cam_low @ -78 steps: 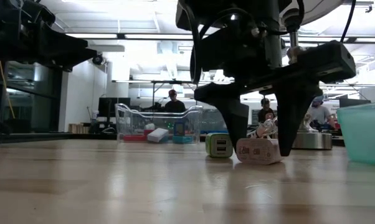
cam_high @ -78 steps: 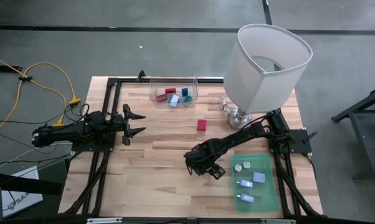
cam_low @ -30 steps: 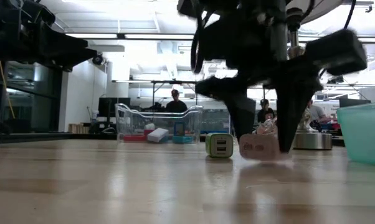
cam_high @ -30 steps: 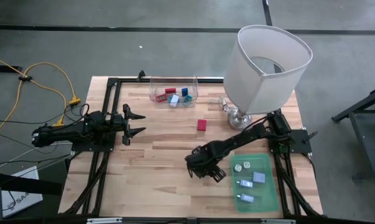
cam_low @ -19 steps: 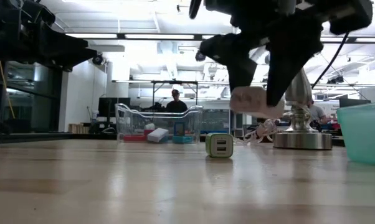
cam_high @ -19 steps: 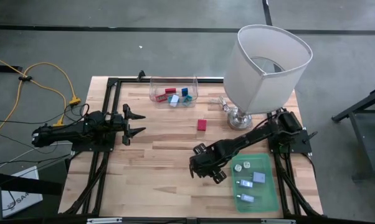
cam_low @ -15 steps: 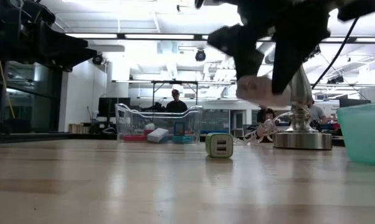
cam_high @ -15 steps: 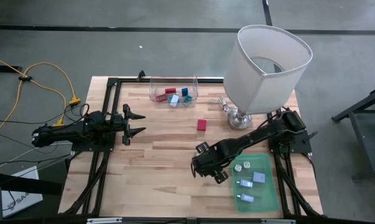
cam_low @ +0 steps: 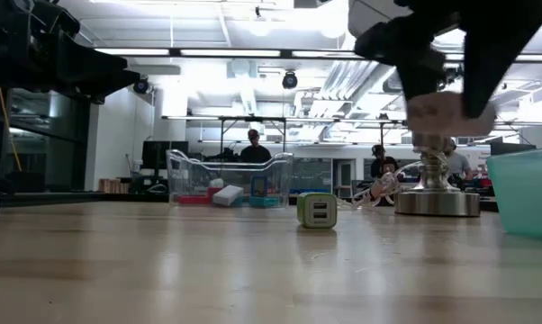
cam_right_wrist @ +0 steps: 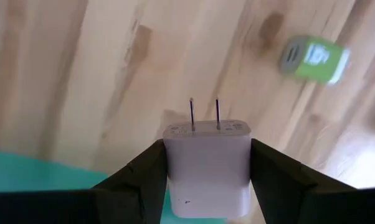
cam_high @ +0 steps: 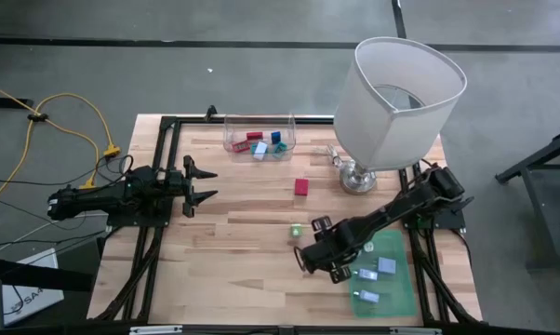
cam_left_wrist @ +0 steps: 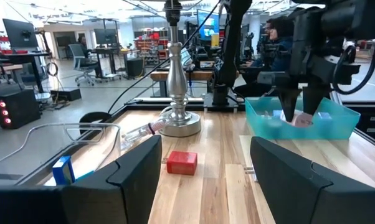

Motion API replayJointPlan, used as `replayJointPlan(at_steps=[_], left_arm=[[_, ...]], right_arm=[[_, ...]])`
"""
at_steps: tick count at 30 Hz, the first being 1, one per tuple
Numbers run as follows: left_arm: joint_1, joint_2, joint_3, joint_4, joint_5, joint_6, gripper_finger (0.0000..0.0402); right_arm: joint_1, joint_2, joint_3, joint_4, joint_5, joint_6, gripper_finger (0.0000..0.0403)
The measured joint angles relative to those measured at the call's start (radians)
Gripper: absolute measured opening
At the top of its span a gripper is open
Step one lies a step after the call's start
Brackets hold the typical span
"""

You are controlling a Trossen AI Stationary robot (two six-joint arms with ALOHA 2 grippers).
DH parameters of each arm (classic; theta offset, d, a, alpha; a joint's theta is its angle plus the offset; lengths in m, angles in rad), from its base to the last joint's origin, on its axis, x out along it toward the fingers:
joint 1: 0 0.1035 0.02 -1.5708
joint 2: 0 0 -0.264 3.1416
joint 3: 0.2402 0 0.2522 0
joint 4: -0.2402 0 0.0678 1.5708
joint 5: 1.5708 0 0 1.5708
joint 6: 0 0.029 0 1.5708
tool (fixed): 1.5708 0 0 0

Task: Pick & Place Office items
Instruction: Put the pink charger adapter into the green bin

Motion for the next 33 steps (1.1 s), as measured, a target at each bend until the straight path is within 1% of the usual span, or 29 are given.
replayJointPlan(at_steps=[5,10,13,27,33], left_arm=[[0.0,0.0,0.0,0.0,0.0,0.0,0.0237],[0.0,0.0,0.0,0.0,0.0,0.0,0.0237],[0.0,0.0,0.0,0.0,0.0,0.0,0.0237],[0.0,0.0,0.0,0.0,0.0,0.0,0.0237],[0.0,0.0,0.0,0.0,0.0,0.0,0.0237]], right_arm=[[0.044,-0.047,0.0,-0.043,0.012,0.187,0.0186],[0.107,-0.08,0.0,-0.111,0.07,0.366,0.0186],[0.15,-0.086,0.0,-0.154,0.075,0.464,0.0186],[0.345,-0.085,-0.001,-0.244,0.08,0.847,0.0187],[0.417,-0.085,-0.055,-0.237,0.082,0.977,0.0192]])
